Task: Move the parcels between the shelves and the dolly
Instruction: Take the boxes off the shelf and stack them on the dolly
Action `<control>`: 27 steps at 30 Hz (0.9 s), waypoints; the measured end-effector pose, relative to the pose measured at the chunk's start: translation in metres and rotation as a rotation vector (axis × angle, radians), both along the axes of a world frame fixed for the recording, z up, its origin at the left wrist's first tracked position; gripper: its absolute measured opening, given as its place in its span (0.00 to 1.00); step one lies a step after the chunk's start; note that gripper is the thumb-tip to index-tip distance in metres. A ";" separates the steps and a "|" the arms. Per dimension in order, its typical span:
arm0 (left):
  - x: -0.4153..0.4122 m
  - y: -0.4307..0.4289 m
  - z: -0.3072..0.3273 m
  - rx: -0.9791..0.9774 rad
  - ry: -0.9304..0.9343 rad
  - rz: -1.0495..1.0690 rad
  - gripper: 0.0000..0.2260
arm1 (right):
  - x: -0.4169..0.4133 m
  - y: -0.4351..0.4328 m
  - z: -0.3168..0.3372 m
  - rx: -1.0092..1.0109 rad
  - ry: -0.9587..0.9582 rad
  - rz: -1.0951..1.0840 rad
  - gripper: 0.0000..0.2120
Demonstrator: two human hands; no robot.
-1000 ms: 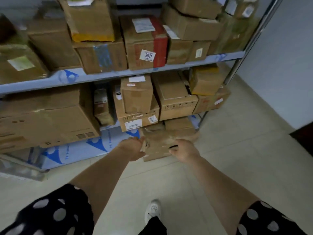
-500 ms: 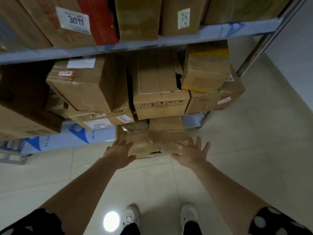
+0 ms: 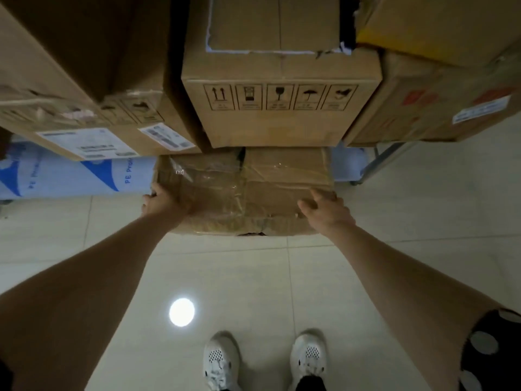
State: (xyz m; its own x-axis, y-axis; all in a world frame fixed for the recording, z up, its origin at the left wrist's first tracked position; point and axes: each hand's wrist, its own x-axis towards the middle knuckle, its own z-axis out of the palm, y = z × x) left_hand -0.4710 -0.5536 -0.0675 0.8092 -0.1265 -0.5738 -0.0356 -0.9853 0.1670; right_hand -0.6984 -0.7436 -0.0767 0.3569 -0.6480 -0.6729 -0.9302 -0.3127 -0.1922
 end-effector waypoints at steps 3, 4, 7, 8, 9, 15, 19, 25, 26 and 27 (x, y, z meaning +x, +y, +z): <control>-0.009 0.002 -0.005 0.079 -0.038 -0.049 0.43 | -0.002 0.002 -0.007 -0.091 -0.047 0.002 0.28; -0.014 0.004 -0.001 0.088 -0.053 -0.051 0.44 | -0.005 0.006 -0.007 -0.094 -0.057 -0.038 0.29; -0.031 0.019 0.009 0.033 -0.011 0.045 0.46 | -0.023 0.032 -0.002 -0.074 -0.085 -0.252 0.37; -0.037 0.027 0.010 0.019 0.013 0.089 0.47 | -0.032 0.043 0.000 -0.045 -0.088 -0.324 0.40; -0.043 0.036 0.011 0.018 0.034 0.132 0.47 | -0.042 0.055 0.001 -0.002 -0.074 -0.378 0.43; -0.045 0.083 -0.001 0.150 0.131 0.194 0.35 | -0.076 0.096 -0.016 0.280 0.071 -0.576 0.44; -0.011 0.073 -0.012 0.052 0.079 0.125 0.30 | -0.055 0.080 -0.028 0.284 -0.048 -0.690 0.41; 0.029 0.024 -0.026 -0.189 0.024 0.006 0.33 | -0.010 0.020 -0.050 0.174 -0.304 -0.901 0.43; 0.032 0.018 -0.029 -0.216 0.026 -0.008 0.31 | -0.008 0.012 -0.055 0.160 -0.332 -0.917 0.43; 0.033 0.012 -0.032 -0.234 0.024 -0.020 0.28 | -0.007 0.004 -0.060 0.145 -0.350 -0.906 0.43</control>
